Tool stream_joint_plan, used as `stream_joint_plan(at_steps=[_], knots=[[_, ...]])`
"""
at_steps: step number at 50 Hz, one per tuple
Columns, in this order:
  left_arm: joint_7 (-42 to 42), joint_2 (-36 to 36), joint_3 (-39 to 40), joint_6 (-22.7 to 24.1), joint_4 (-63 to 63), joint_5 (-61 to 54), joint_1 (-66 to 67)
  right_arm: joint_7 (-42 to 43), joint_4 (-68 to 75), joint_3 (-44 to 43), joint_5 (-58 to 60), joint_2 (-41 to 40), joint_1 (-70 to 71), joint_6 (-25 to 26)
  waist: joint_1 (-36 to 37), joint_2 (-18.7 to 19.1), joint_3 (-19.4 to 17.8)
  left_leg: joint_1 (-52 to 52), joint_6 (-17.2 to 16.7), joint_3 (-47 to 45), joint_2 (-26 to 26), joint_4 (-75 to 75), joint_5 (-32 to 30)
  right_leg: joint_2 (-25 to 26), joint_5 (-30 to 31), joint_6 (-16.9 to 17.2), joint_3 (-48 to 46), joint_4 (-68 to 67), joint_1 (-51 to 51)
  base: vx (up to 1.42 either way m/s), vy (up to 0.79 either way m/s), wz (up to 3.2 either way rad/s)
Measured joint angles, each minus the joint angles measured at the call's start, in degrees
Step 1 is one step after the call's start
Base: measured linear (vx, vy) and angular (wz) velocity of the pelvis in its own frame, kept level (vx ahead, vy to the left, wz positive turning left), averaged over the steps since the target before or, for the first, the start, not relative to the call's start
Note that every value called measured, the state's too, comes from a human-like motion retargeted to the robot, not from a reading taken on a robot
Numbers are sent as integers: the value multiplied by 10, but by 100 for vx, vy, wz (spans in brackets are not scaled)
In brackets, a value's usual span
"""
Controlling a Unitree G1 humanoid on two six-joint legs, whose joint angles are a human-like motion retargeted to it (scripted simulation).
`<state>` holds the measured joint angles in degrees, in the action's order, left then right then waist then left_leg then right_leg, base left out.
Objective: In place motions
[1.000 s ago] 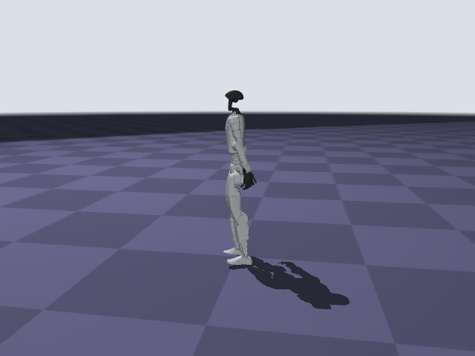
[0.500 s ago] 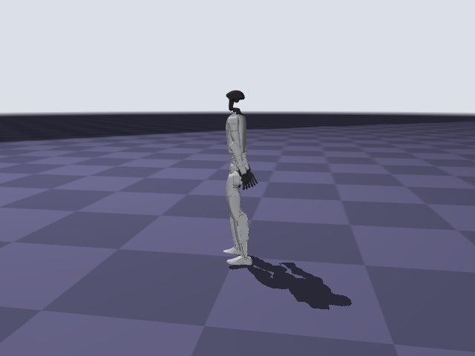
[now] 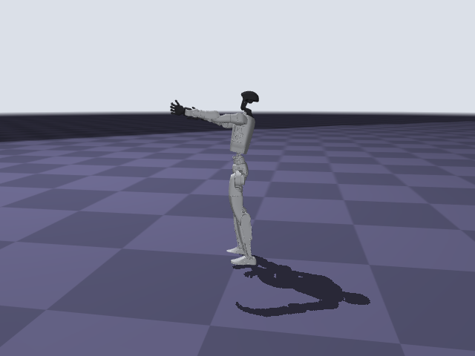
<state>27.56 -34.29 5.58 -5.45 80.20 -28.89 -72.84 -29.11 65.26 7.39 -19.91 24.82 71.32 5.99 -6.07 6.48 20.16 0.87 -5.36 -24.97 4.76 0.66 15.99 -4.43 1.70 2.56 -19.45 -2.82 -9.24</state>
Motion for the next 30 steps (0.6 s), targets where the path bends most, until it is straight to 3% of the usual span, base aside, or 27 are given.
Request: stream_joint_plan(at_steps=[5, 7, 11, 14, 16, 22, 30], knots=[[-62, -46, -108, -8, -94, -48, -147, 75, -92, 127, -47, 122, 179, -24, 11, -1, 18, 19, -2, -5, 1, -4, 1, 1, -3, 2, 5, -1, -23, 4, -1, -5], [-93, -62, -141, 10, -139, -76, -197, 134, -121, 174, -35, 173, 249, -40, 13, 0, 15, 28, -2, -4, 0, -5, 2, 0, -4, 2, 3, -1, -30, -7, 6, 10], [-231, -103, -189, 90, -189, -79, -278, 292, -181, 242, -60, 249, 362, -100, 22, 7, 9, 41, -2, 0, -2, -5, 1, -2, -7, 3, -1, 0, -41, -7, 10, 13], [-368, -138, -222, 157, -194, -53, -321, 358, -222, 247, -102, 269, 406, -153, 26, 12, 6, 47, -2, 3, -3, -5, 1, -4, -7, 4, -5, 1, -44, -6, 4, 13], [-405, -152, -238, 182, -193, -39, -340, 362, -238, 242, -133, 276, 423, -162, 30, 13, 3, 50, -2, 5, -3, -4, 1, -4, -8, 4, -8, 2, -45, -8, 3, 12], [-356, -162, -251, 168, -180, -38, -345, 349, -232, 246, -158, 295, 438, -167, 32, 13, 1, 52, -1, 18, -5, -3, 0, -6, -11, 4, -23, 4, -36, -4, 3, 22], [-381, -141, -204, 181, -150, -14, -274, 299, -163, 236, -150, 258, 364, -170, 38, 10, 2, 41, 1, 22, -6, -3, -1, -5, -12, 3, -28, 3, -23, 0, 0, 2]])
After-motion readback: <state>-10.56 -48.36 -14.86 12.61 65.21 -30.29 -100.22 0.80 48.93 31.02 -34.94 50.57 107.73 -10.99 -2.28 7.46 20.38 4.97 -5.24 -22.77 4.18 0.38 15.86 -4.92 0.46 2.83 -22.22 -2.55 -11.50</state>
